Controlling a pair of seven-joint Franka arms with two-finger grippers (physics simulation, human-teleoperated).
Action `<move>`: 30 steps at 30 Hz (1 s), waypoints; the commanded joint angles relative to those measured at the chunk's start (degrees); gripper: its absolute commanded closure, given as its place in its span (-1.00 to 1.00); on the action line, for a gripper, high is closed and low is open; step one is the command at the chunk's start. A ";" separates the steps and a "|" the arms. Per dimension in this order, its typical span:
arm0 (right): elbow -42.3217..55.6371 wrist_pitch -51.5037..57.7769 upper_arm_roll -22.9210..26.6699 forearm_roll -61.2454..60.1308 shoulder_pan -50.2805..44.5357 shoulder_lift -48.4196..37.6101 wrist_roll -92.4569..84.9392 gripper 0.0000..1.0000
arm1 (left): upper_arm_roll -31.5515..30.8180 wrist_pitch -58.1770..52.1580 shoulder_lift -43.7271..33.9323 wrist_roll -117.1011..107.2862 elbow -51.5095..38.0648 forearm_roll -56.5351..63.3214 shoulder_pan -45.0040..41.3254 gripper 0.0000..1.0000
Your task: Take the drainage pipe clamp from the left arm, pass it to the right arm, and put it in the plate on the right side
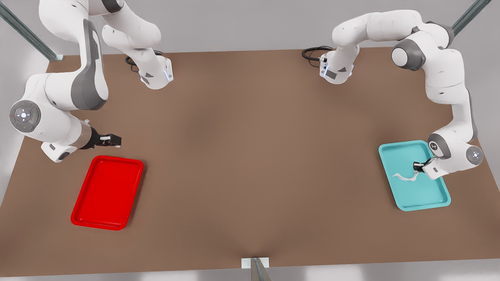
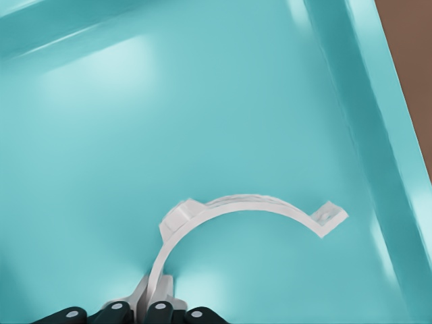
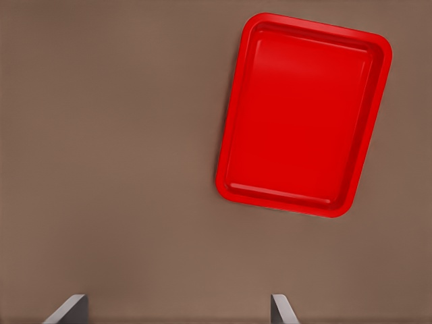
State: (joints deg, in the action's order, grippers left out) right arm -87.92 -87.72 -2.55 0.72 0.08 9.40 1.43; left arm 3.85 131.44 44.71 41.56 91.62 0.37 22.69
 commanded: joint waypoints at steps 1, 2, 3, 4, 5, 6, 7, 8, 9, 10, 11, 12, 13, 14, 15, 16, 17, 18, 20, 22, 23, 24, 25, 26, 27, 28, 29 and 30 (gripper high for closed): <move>0.03 0.00 0.00 -0.02 0.01 0.09 -0.11 -1.00 | 0.01 -0.74 -0.06 0.10 -0.04 0.07 -0.01 0.57; 0.03 0.00 0.00 -0.02 0.01 0.09 -0.11 -1.00 | 0.01 -0.74 -0.15 0.01 -0.13 0.07 -0.01 0.57; 0.03 0.00 0.00 -0.02 0.01 0.09 -0.11 -1.00 | 0.01 -0.74 -0.24 -0.87 -0.13 0.16 -0.01 0.57; 0.03 0.09 0.00 -0.02 0.09 0.01 -0.11 -1.00 | 0.01 -0.83 -0.59 -1.57 -0.22 0.25 -0.10 0.57; 0.03 0.09 0.00 -0.11 0.09 0.01 -0.11 -1.00 | 0.01 -0.92 -1.82 -1.57 -0.22 0.25 -0.10 0.57; 0.03 0.09 0.00 -0.11 0.09 0.01 -0.11 -1.00 | 0.01 -2.94 -3.84 -1.57 -0.22 0.25 -0.28 0.57; 0.03 0.09 0.00 -0.11 0.09 0.01 -0.20 -1.00 | 0.01 -4.17 -5.60 -1.57 -0.39 0.34 -0.45 0.57; 0.03 0.09 0.00 -0.11 0.09 0.01 -0.20 -1.00 | 0.28 -4.17 -6.30 -1.57 -0.48 0.34 -0.45 0.57; 0.03 0.09 0.00 -0.11 0.09 0.01 -0.20 -1.00 | 0.81 -4.26 -7.27 -1.66 -0.39 0.07 -1.33 0.57; 0.03 0.09 0.00 -0.02 0.09 0.09 -0.20 -1.00 | 0.81 -4.70 -8.32 -1.75 -0.39 -0.10 -3.08 0.57; 0.03 0.00 0.00 0.25 0.09 0.18 -0.20 -1.00 | 0.81 -6.19 -10.25 -1.66 -0.48 0.33 -6.33 0.57; 0.03 0.00 0.00 0.25 0.01 0.27 -0.20 -1.00 | 0.89 -8.30 -12.19 -2.88 -0.57 0.16 -10.29 0.57; 0.03 0.00 0.00 0.16 0.09 0.27 -0.20 -1.00 | 0.72 -11.10 -13.16 -7.97 -0.57 -0.19 -13.98 0.57; 0.03 0.00 0.00 0.16 0.01 0.27 -0.20 -1.00 | 0.54 -13.83 -14.30 -12.02 -0.74 -0.19 -18.19 0.57; 0.03 0.00 0.00 0.25 0.01 0.27 -0.20 -1.00 | -0.94 -16.12 -13.87 -18.17 -1.53 -1.15 -21.27 0.57; 0.03 0.00 0.00 0.25 0.01 0.27 -0.28 -1.00 | -2.70 -16.39 -13.16 -22.73 -3.19 -1.25 -22.42 0.57; 0.03 0.00 0.00 0.16 0.09 0.27 -0.37 -1.00 | -3.41 -17.44 -12.99 -28.19 -4.52 -0.81 -24.26 0.57; 0.03 0.00 0.00 0.16 0.09 0.27 -0.37 -1.00 | -4.81 -17.97 -12.37 -34.60 -5.66 -1.07 -26.37 0.57; 0.03 0.00 0.00 0.16 0.09 0.62 -0.55 -1.00 | -6.49 -17.88 -10.00 -50.08 -7.86 -0.98 -33.23 0.57; 1.69 -1.66 -0.26 -2.56 -0.08 4.48 -4.93 -1.00 | -6.49 -17.97 -8.33 -62.29 -9.97 -0.72 -39.29 0.57; 5.38 -2.90 -0.44 -7.39 -0.35 9.75 -11.18 -1.00 | -6.49 -17.97 -6.84 -68.89 -11.73 -0.72 -41.76 0.57; 9.59 -2.98 -0.62 -10.90 -0.43 14.84 -14.69 -1.00 | -6.49 -18.58 -5.43 -73.54 -13.92 -0.81 -43.16 0.57; 12.50 -3.60 -0.71 -14.60 -0.70 18.81 -17.07 -1.00 | -6.49 -19.11 -4.55 -77.42 -15.25 -0.81 -44.57 0.57; 15.22 -5.53 -1.23 -16.80 -1.57 22.41 -19.44 -1.00 | -6.49 -18.94 -4.46 -80.93 -15.68 -0.98 -45.71 0.57; 15.85 -8.69 -3.42 -16.89 -2.02 24.52 -20.32 -1.00 | -7.62 -19.11 -4.20 -84.79 -16.56 -1.25 -46.42 0.57; 15.85 -11.67 -4.66 -16.89 -2.54 25.67 -22.51 -1.00 | -9.21 -19.11 -4.11 -87.96 -17.35 -1.25 -46.51 0.57; 15.76 -14.76 -5.10 -17.16 -3.42 26.99 -26.03 -1.00 | -11.68 -19.90 -3.32 -92.27 -19.11 -1.07 -47.21 0.57; 15.58 -16.52 -6.15 -17.42 -3.42 27.69 -27.79 -1.00 | -11.68 -21.49 -2.88 -92.72 -20.61 -1.16 -48.62 0.57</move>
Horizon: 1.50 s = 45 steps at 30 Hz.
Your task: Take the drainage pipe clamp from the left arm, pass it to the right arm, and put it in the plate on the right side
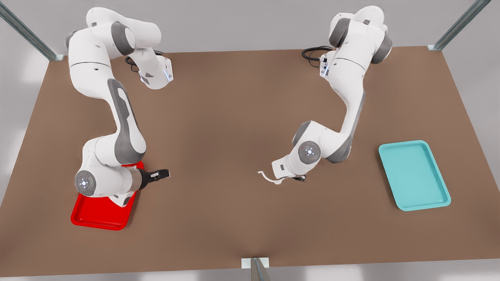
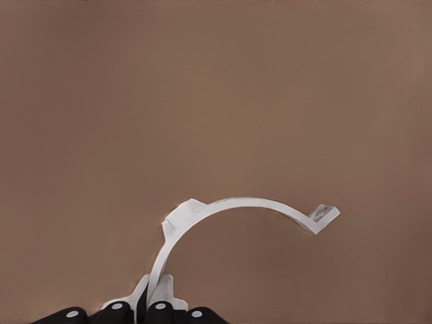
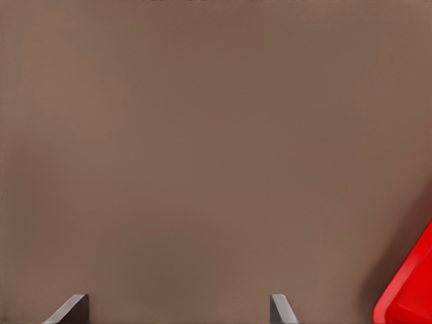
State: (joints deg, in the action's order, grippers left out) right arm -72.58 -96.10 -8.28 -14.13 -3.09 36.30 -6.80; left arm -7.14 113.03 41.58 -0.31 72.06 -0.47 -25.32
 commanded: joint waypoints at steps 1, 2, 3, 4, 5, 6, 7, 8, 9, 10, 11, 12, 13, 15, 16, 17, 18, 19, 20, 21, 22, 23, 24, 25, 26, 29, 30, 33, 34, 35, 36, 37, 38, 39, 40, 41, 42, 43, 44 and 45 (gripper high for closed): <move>-0.19 -9.80 -1.56 -2.57 -0.34 1.14 -21.15 -1.00 | -0.68 -3.08 0.52 -52.42 -1.57 -0.32 -1.31 0.57; -0.28 -11.56 -3.23 -2.57 -0.43 2.20 -22.21 -1.00 | -0.86 -3.96 1.23 -52.86 -3.06 -0.40 -2.01 0.57; -0.46 -14.19 -4.29 -2.49 -1.22 2.63 -24.57 -1.00 | -0.86 -4.40 2.45 -52.86 -4.81 -0.32 -2.89 0.57; -0.63 -17.09 -4.29 -2.49 -2.71 3.43 -27.12 -1.00 | -0.86 -6.24 4.65 -52.95 -8.59 -0.32 -3.77 0.57; -0.72 -19.73 -4.46 -2.57 -4.12 4.31 -29.50 -1.00 | -0.86 -6.69 5.45 -53.83 -9.83 -0.32 -4.29 0.57; -2.91 -24.82 -5.60 -2.57 -4.56 4.22 -31.61 -1.00 | -0.86 -6.60 5.80 -53.92 -10.18 -0.32 -4.38 0.57; -4.06 -28.17 -7.10 -2.49 -4.64 4.22 -32.84 -1.00 | -0.86 -6.60 5.80 -54.00 -10.27 -0.40 -4.38 0.57; -4.67 -30.28 -7.71 -2.49 -4.91 4.22 -36.18 -1.00 | -1.30 -6.42 5.88 -54.00 -10.18 -0.40 -4.38 0.57; -5.64 -32.65 -8.94 -2.49 -5.08 4.13 -39.43 -1.00 | -1.39 -6.42 5.97 -52.78 -10.18 -0.32 -4.38 0.57; -5.73 -34.67 -9.03 -2.22 -6.14 4.22 -43.38 -1.00 | -1.56 -6.68 5.89 -46.72 -10.18 -0.23 -4.38 0.57; -6.17 -36.17 -9.12 -2.05 -6.67 4.22 -48.12 -1.00 | -1.56 -7.04 5.71 -42.85 -10.18 0.12 -4.47 0.57; -6.17 -36.61 -9.03 -2.05 -7.54 4.22 -51.82 -1.00 | -1.65 -7.12 5.62 -40.47 -10.18 0.12 -4.47 0.57; -6.17 -38.80 -9.03 -1.52 -9.82 4.22 -55.32 -1.00 | -1.65 -8.09 5.62 -39.77 -10.18 0.21 -4.47 0.57; -6.17 -41.35 -9.03 -1.52 -11.32 4.83 -59.55 -1.00 | -2.27 -7.83 5.62 -40.03 -10.27 0.21 -4.47 0.57; -6.17 -42.94 -9.03 -1.69 -11.94 5.10 -61.32 -1.00 | -2.27 -7.83 5.62 -40.20 -10.27 0.21 -4.56 0.57; -6.17 -43.99 -9.03 -1.61 -12.20 5.62 -61.32 -1.00 | -2.27 -7.91 5.62 -40.20 -10.27 0.21 -4.56 0.57; -6.17 -44.69 -9.03 -1.87 -12.55 5.89 -61.58 -1.00 | -2.27 -7.92 5.62 -40.29 -10.27 0.21 -4.56 0.57; -7.04 -45.84 -9.12 -1.87 -12.91 6.24 -61.58 -1.00 | -2.35 -7.57 5.62 -40.29 -10.27 0.21 -4.56 0.57; -8.19 -47.33 -9.21 -2.05 -13.26 6.24 -61.58 -1.00 | -2.35 -7.30 5.71 -41.52 -10.27 0.21 -4.65 0.57; -9.07 -48.91 -9.82 -2.22 -13.26 6.24 -61.58 -1.00 | -2.27 -7.21 5.71 -41.61 -10.36 0.21 -5.09 0.57; -9.07 -49.00 -10.09 -2.31 -13.43 6.24 -61.58 -1.00 | -2.27 -6.77 5.80 -41.87 -10.27 0.21 -5.17 0.57; -9.07 -49.18 -10.18 -2.31 -13.43 6.24 -61.49 -1.00 | -2.18 -6.51 5.89 -42.31 -10.36 0.21 -5.35 0.57; -9.07 -49.18 -10.18 -2.22 -13.35 6.24 -61.49 -1.00 | -2.18 -6.42 5.97 -42.40 -10.36 0.21 -5.44 0.57; -9.07 -49.18 -10.18 -2.22 -13.26 6.24 -61.49 -1.00 | -2.18 -6.33 5.97 -42.75 -10.36 0.21 -5.53 0.57; -9.16 -49.18 -10.26 -2.22 -13.35 6.24 -61.49 -1.00 | -2.18 -6.25 6.06 -42.84 -10.36 0.21 -5.61 0.57; -9.42 -49.18 -10.18 -2.22 -13.61 6.24 -61.85 -1.00 | -2.18 -5.54 6.06 -43.46 -10.36 0.21 -5.79 0.57; -9.51 -49.18 -10.18 -2.31 -13.87 6.33 -61.85 -1.00 | -2.18 -5.54 6.06 -43.54 -10.36 0.21 -5.88 0.57; -9.51 -49.18 -10.18 -2.22 -13.87 6.68 -61.76 -1.00 | -2.18 -5.54 6.06 -44.34 -10.62 0.21 -6.05 0.57; -9.42 -49.18 -10.26 -2.22 -13.70 6.59 -61.76 -1.00 | -2.18 -5.54 6.06 -44.34 -10.71 0.21 -6.05 0.57; -9.42 -49.09 -10.18 -2.22 -13.61 6.50 -61.76 -1.00 | -2.18 -5.54 6.06 -44.34 -10.71 0.21 -6.05 0.57; -9.51 -48.83 -10.26 -2.22 -13.52 6.50 -61.76 -1.00 | -2.18 -5.54 6.06 -44.34 -10.71 0.21 -6.05 0.57; -9.51 -48.74 -10.26 -2.40 -13.87 6.50 -61.76 -1.00 | -2.09 -5.46 6.06 -44.34 -10.62 0.21 -6.05 0.57; -9.51 -48.65 -10.18 -2.31 -13.96 6.59 -61.76 -1.00 | -2.09 -5.45 6.06 -44.34 -10.71 0.21 -6.05 0.57; -9.51 -48.65 -10.18 -2.31 -13.96 6.59 -61.76 -1.00 | -2.09 -5.45 6.06 -44.34 -10.71 0.21 -6.05 0.57; -9.51 -48.65 -10.18 -2.31 -13.96 6.68 -61.76 -1.00 | -2.09 -5.54 6.06 -44.34 -10.80 0.21 -6.05 0.57; -9.51 -48.65 -10.26 -2.31 -13.96 6.59 -61.67 -1.00 | -2.00 -5.54 6.06 -44.34 -10.88 0.21 -6.05 0.57; -9.60 -48.65 -10.18 -2.40 -14.31 6.68 -61.67 -1.00 | -2.00 -5.54 6.06 -44.34 -10.97 0.21 -6.05 0.57; -9.60 -48.56 -10.18 -2.40 -14.40 6.68 -61.67 -1.00 | -2.00 -5.54 6.06 -44.34 -11.06 0.21 -5.97 0.57; -9.60 -48.65 -10.18 -2.40 -14.49 6.77 -61.49 -1.00 | -2.00 -5.54 6.06 -44.34 -11.06 0.21 -5.97 0.57; -9.59 -48.56 -10.18 -2.40 -14.66 6.77 -61.23 -1.00 | -2.00 -5.54 6.06 -44.34 -11.06 0.21 -6.05 0.57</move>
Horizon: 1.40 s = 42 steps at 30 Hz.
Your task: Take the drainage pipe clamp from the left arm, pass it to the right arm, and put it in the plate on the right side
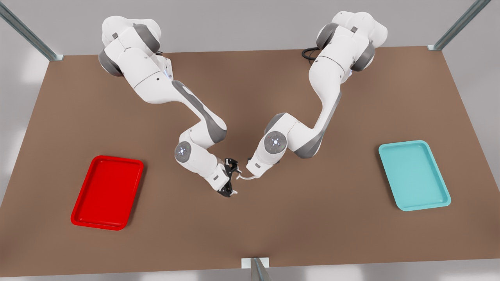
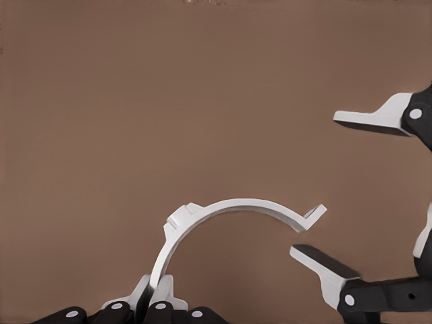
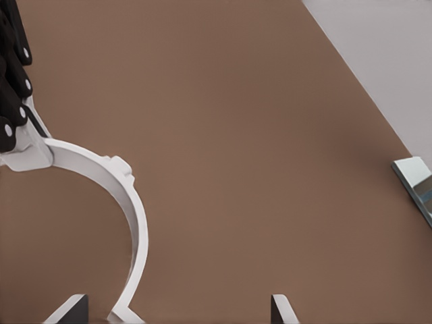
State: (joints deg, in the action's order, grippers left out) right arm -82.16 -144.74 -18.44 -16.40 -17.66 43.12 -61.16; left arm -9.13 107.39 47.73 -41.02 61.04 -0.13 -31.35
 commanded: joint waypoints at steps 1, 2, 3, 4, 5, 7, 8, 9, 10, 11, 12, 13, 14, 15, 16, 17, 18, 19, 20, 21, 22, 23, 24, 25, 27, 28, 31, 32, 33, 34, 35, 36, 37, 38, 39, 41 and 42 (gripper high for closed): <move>0.07 -0.01 -0.02 -0.12 -0.36 -0.05 -6.69 -1.00 | -0.01 0.10 -0.09 -3.71 -0.05 -0.14 -0.02 0.57; -0.01 -0.19 -0.10 -0.21 -0.63 0.03 -6.51 -1.00 | -0.01 0.10 -0.09 -3.80 -0.05 -0.14 -0.02 0.57; 0.08 -0.45 -0.02 -0.12 -0.89 0.74 -6.51 -1.00 | -0.01 0.10 -0.09 -3.80 -0.05 -0.14 -0.02 0.57; 0.08 -0.54 -0.10 -0.21 -0.98 0.74 -6.42 -1.00 | -0.01 0.10 -0.09 -3.80 -0.05 -0.14 -0.02 0.57; 0.25 -0.63 -0.02 -0.21 -1.07 1.18 -6.42 -1.00 | -0.01 0.10 -0.09 -3.80 -0.05 -0.14 -0.02 0.57; 0.43 -1.95 -0.10 -0.21 -1.68 1.97 -6.33 -1.00 | -0.10 -0.34 -0.18 -3.45 0.04 0.04 -0.20 0.57; 0.51 -2.30 -0.10 -0.21 -1.77 2.05 -6.25 -1.00 | -0.10 -0.25 -0.18 -3.45 0.04 0.30 -0.29 0.57; 0.69 -2.65 -0.02 -0.21 -2.03 2.41 -6.25 -1.00 | -0.10 -0.25 -0.18 -3.45 0.04 0.30 -0.29 0.57; 0.87 -2.74 -0.02 -0.21 -2.12 2.49 -6.07 -1.00 | -0.10 -0.17 -0.18 -3.54 0.04 0.30 -0.20 0.57; 1.13 -2.74 -0.02 -0.21 -2.30 2.84 -5.72 -1.00 | -0.10 0.01 -0.09 -3.71 0.04 0.30 -0.37 0.57; 1.22 -3.44 -0.02 -0.21 -2.82 3.20 -5.54 -1.00 | -0.10 0.10 -0.09 -3.80 -0.05 0.30 -0.46 0.57; 1.13 -3.97 -0.02 -0.21 -3.09 3.37 -5.28 -1.00 | -0.10 0.62 -0.09 -3.89 -0.05 0.30 -0.55 0.57; 1.31 -4.50 -0.02 -0.12 -3.35 3.99 -5.28 -1.00 | -0.10 1.24 0.08 -4.59 -0.05 0.30 -0.55 0.57; 1.31 -5.11 -0.02 -0.21 -3.53 4.08 -5.28 -1.00 | -0.10 1.42 0.08 -4.86 -0.14 0.30 -0.64 0.57; 1.31 -5.20 -0.02 -0.12 -3.70 4.16 -4.93 -1.00 | -0.10 1.68 0.17 -4.94 -0.14 0.30 -0.73 0.57; 1.31 -5.29 -0.02 -0.12 -3.88 4.16 -4.93 -1.00 | -0.10 1.68 0.52 -5.12 -0.66 0.39 -0.90 0.57; 1.31 -5.64 -0.02 -0.12 -4.05 4.51 -4.93 -1.00 | -0.10 1.68 0.70 -5.12 -0.84 0.39 -0.90 0.57; 1.83 -5.90 -0.02 -0.12 -4.40 4.95 -4.58 -1.00 | -0.01 1.68 0.79 -5.12 -0.93 0.39 -0.90 0.57; 1.92 -5.99 -0.02 -0.12 -4.49 5.04 -4.49 -1.00 | -0.01 1.68 0.79 -5.12 -0.93 0.30 -0.90 0.57; 1.92 -6.08 -0.02 -0.12 -4.49 5.04 -4.58 -1.00 | -0.01 1.68 0.70 -5.73 -0.93 0.39 -0.90 0.57; 1.92 -6.17 -0.02 -0.03 -4.49 5.04 -4.58 -0.92 | -0.01 1.68 0.70 -5.74 -1.01 0.30 -0.90 0.57; 1.92 -6.25 -0.02 0.06 -4.49 5.04 -4.58 -0.61 | -0.01 1.68 0.70 -5.74 -1.01 0.30 -0.90 0.57; 1.92 -6.25 -0.02 0.14 -4.41 5.04 -4.58 -0.07 | -0.09 1.68 0.70 -5.74 -1.01 0.30 -0.90 0.57; 1.92 -6.25 -0.02 0.32 -4.41 5.04 -4.67 0.38 | -0.01 1.68 0.70 -5.74 -1.01 0.30 -0.90 0.57; 1.92 -6.25 -0.02 0.41 -4.41 5.04 -5.02 0.57 | -0.01 1.59 0.70 -5.56 -1.01 0.30 -0.90 0.40; 1.83 -6.25 -0.02 0.41 -4.32 5.04 -4.49 0.57 | 0.08 1.51 0.70 -5.47 -1.01 0.48 -0.90 -1.00; 1.66 -5.99 0.16 0.41 -3.97 5.04 -4.67 0.57 | 0.08 1.59 0.70 -5.65 -1.01 0.83 -0.90 -1.00; 1.13 -5.64 0.60 0.41 -3.79 5.04 -4.67 0.57 | 0.26 1.07 0.70 -5.65 -1.01 0.92 -0.81 -1.00; 0.78 -4.94 0.95 0.58 -3.18 4.87 -4.67 0.57 | 0.26 0.80 0.52 -5.56 -0.93 1.71 -0.81 -1.00; 0.60 -4.58 2.09 0.58 -3.18 4.87 -4.67 0.57 | 0.26 -1.74 0.26 -5.39 -1.01 2.32 -0.64 -1.00; 0.60 -3.62 2.27 0.67 -2.12 4.78 -4.67 0.57 | 0.34 -3.85 -0.79 -5.38 -1.01 2.85 -0.20 -1.00; 0.43 -0.72 2.36 0.85 -0.54 4.25 -4.67 0.57 | 0.17 -8.86 -2.55 -5.21 -1.01 2.85 1.91 -1.00; -0.54 1.64 3.49 1.81 0.86 3.03 -4.67 0.57 | 0.26 -13.33 -4.83 -4.68 -0.93 2.76 4.10 -1.00; -0.89 8.40 8.40 2.08 0.87 0.57 -4.32 0.57 | 0.17 -19.92 -8.08 0.04 -0.84 2.68 9.36 -1.00; -0.89 17.01 13.59 2.69 0.95 -2.77 -4.23 0.57 | 0.17 -26.08 -11.24 8.56 -0.93 2.76 15.25 -1.00; -5.89 25.73 19.93 11.82 1.04 -10.33 -1.41 0.57 | 0.26 -33.11 -14.94 27.30 -1.63 2.76 24.05 -1.00; -6.43 28.80 23.44 13.32 1.04 -11.22 -1.15 0.57 | 0.17 -34.79 -15.56 28.62 -1.80 2.76 25.55 -1.00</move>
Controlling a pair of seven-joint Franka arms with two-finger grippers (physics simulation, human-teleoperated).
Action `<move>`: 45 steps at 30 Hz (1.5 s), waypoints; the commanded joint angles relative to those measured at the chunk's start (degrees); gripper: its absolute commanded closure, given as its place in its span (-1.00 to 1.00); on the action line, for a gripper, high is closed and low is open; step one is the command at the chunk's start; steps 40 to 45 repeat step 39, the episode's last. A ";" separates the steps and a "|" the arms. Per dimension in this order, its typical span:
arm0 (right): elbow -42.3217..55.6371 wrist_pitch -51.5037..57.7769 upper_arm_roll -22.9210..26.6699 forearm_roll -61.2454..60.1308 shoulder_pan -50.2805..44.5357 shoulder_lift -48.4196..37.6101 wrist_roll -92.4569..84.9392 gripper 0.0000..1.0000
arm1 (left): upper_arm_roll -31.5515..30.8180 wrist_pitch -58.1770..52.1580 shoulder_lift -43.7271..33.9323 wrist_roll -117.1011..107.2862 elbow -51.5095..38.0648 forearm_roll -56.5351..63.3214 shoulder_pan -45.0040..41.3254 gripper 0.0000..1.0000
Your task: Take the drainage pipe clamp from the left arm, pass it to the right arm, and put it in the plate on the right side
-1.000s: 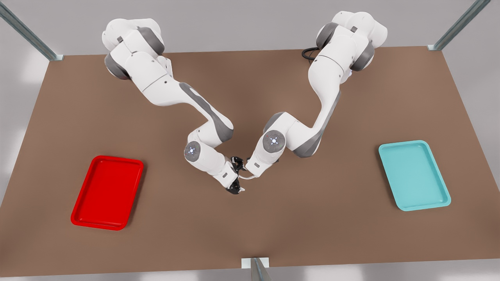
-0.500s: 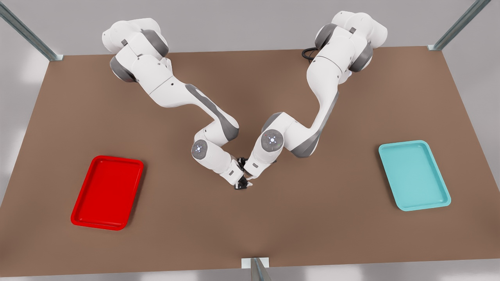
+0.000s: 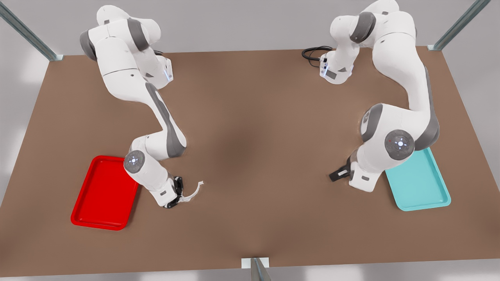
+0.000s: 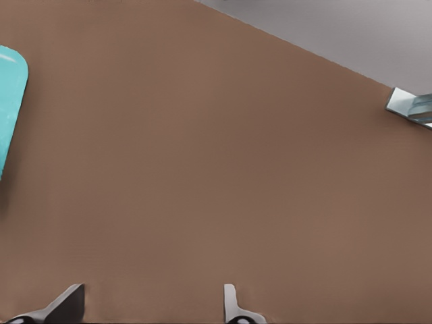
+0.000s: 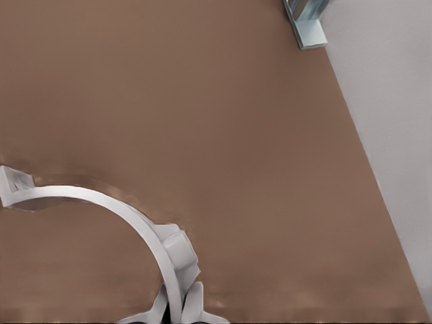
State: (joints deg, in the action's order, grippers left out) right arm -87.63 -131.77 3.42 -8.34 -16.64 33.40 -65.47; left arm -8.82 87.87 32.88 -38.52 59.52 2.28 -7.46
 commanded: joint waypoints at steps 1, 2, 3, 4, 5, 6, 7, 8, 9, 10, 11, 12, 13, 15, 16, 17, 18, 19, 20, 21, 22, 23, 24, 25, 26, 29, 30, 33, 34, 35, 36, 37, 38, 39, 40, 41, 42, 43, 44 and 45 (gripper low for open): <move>-0.87 17.95 5.01 6.41 0.03 -1.75 2.81 0.57 | 0.38 -14.75 -3.95 31.56 1.29 0.27 1.75 -1.00; -0.61 18.66 7.82 8.42 0.03 -1.84 3.07 0.57 | 6.36 -3.61 -15.37 37.28 18.31 -0.35 -2.12 -1.00; -0.61 19.36 9.75 10.18 0.03 -1.84 3.60 0.57 | 6.28 -6.63 -15.92 37.37 18.88 -0.44 -1.86 -1.00; -0.70 19.54 13.35 10.71 0.03 -1.23 3.60 0.57 | 6.36 -11.75 -14.60 37.29 16.42 -0.44 -1.86 -1.00; -0.96 19.45 14.77 11.42 1.43 -0.88 2.98 0.57 | 6.36 -11.67 -14.51 37.20 16.33 -1.14 -1.95 -1.00; -0.87 19.19 14.77 11.59 3.98 0.00 2.89 0.57 | 6.28 -10.53 -14.16 37.55 14.67 -1.05 -2.30 -1.00; -0.78 18.40 14.68 11.68 7.15 0.88 2.63 0.57 | 6.45 -11.49 -13.28 37.64 11.41 -3.85 -1.86 -1.00; -0.43 17.09 14.68 11.59 9.17 2.11 1.50 0.57 | 6.63 -11.93 -10.57 37.81 10.97 -5.62 -0.37 -1.00; -0.43 15.41 14.60 11.42 10.67 3.17 0.70 0.57 | 6.36 -11.84 -8.71 37.46 10.62 -5.19 -0.45 -1.00; -0.43 13.92 14.60 11.24 11.63 4.22 0.61 0.57 | 6.54 -11.40 -8.71 37.46 10.17 -4.48 -0.28 -1.00; -0.43 13.21 14.60 11.24 12.34 5.10 0.61 0.57 | 6.45 -11.40 -8.71 37.55 9.82 -4.57 -0.28 -1.00; -0.61 12.77 14.51 10.89 12.34 5.54 0.43 0.57 | 6.28 -11.40 -8.62 37.03 9.82 -4.57 -0.63 -1.00; -0.70 12.42 14.42 10.62 12.25 5.89 0.52 0.57 | 6.36 -11.40 -8.62 37.20 9.82 -5.18 -0.45 -1.00; -0.78 11.98 14.16 10.10 11.72 6.68 1.05 0.57 | 6.28 -10.96 -8.62 37.81 9.82 -5.18 -0.63 -1.00; -0.70 11.98 13.98 10.19 11.72 6.77 1.14 0.57 | 6.28 -10.96 -8.62 37.64 9.74 -5.18 -0.63 -1.00; -0.61 11.98 13.98 10.10 11.63 7.12 1.49 0.50 | 6.28 -10.96 -8.62 37.64 9.73 -5.18 -0.72 -1.00; -0.52 11.89 13.98 7.64 12.07 7.47 1.05 -1.00 | 6.28 -11.05 -8.62 37.73 9.73 -5.18 -0.72 -1.00; -0.43 11.89 13.98 7.37 12.07 7.56 1.05 -1.00 | 6.28 -11.23 -8.62 37.81 9.73 -5.10 -0.72 -1.00; -0.43 11.89 13.98 7.28 12.25 7.56 1.14 -1.00 | 6.28 -11.31 -8.62 37.64 9.73 -5.10 -0.63 -1.00; -0.43 11.89 13.98 7.28 12.25 7.56 0.96 -1.00 | 6.28 -11.14 -8.62 37.37 9.73 -5.10 -0.72 -1.00; -0.34 11.89 13.98 7.20 12.34 7.56 0.87 -1.00 | 6.19 -11.14 -8.62 37.37 9.73 -5.18 -0.80 -1.00; -0.26 11.98 13.98 7.20 12.34 7.47 0.70 -1.00 | 6.28 -11.23 -8.62 37.64 9.73 -5.18 -0.72 -1.00; 0.27 12.07 13.98 7.11 12.34 7.30 0.87 -1.00 | 6.28 -11.14 -8.62 37.64 9.73 -5.18 -0.72 -1.00; 2.12 13.03 13.98 4.91 12.25 6.95 0.70 -1.00 | 6.19 -11.14 -8.62 37.55 9.73 -5.18 -0.80 -1.00; 4.40 16.01 13.98 3.07 11.64 6.68 0.79 -1.00 | 5.84 -11.14 -8.62 37.37 9.73 -5.18 -0.80 -1.00; 16.35 29.72 14.33 -0.01 8.12 3.00 6.39 -1.00 | 5.84 -11.23 -8.53 37.37 9.73 -5.18 -0.80 -1.00; 16.62 36.75 14.51 0.43 7.94 -1.22 20.71 -1.00 | 5.84 -11.23 -8.53 37.46 9.73 -5.18 -0.80 -1.00; 15.66 52.40 14.51 1.04 7.94 -12.12 49.72 -1.00 | 5.84 -11.14 -8.53 37.37 9.73 -5.18 -0.80 -1.00; 14.43 52.85 14.68 1.31 7.94 -13.18 52.73 -1.00 | 5.75 -11.14 -8.53 37.29 9.73 -5.18 -0.80 -1.00; 13.81 52.50 14.51 2.80 7.94 -14.23 52.99 -1.00 | 5.75 -11.14 -8.53 37.29 9.73 -5.18 -0.80 -1.00; 13.81 52.50 14.60 2.89 7.94 -14.32 53.17 -1.00 | 5.84 -11.14 -8.53 37.37 9.73 -5.18 -0.80 -1.00; 13.63 52.58 14.60 2.80 7.94 -14.41 54.92 -1.00 | 5.84 -11.23 -8.53 37.46 9.73 -5.27 -0.80 -1.00; 13.54 52.58 14.60 2.80 7.94 -14.41 55.72 -1.00 | 5.84 -11.23 -8.53 37.38 9.73 -5.18 -0.80 -1.00; 13.54 52.76 14.68 2.80 7.94 -14.41 55.89 -1.00 | 5.84 -11.23 -8.53 37.46 9.73 -5.18 -0.80 -1.00; 13.54 52.76 14.68 2.80 7.94 -14.41 55.89 -1.00 | 5.84 -11.23 -8.53 37.46 9.73 -5.18 -0.80 -1.00; 13.54 52.76 14.68 2.80 7.94 -14.41 55.89 -1.00 | 5.84 -11.23 -8.53 37.46 9.73 -5.18 -0.80 -1.00; 13.54 52.76 14.68 2.80 7.94 -14.41 55.89 -1.00 | 5.84 -11.23 -8.53 37.46 9.73 -5.18 -0.80 -1.00; 13.54 52.76 14.68 2.80 7.94 -14.41 55.89 -1.00 | 5.84 -11.23 -8.53 37.46 9.73 -5.18 -0.80 -1.00; 13.54 52.76 14.68 2.80 7.94 -14.41 55.89 -1.00 | 5.84 -11.23 -8.53 37.46 9.73 -5.18 -0.80 -1.00; 13.54 52.76 14.68 2.80 7.94 -14.41 55.89 -1.00 | 5.84 -11.23 -8.53 37.46 9.73 -5.18 -0.80 -1.00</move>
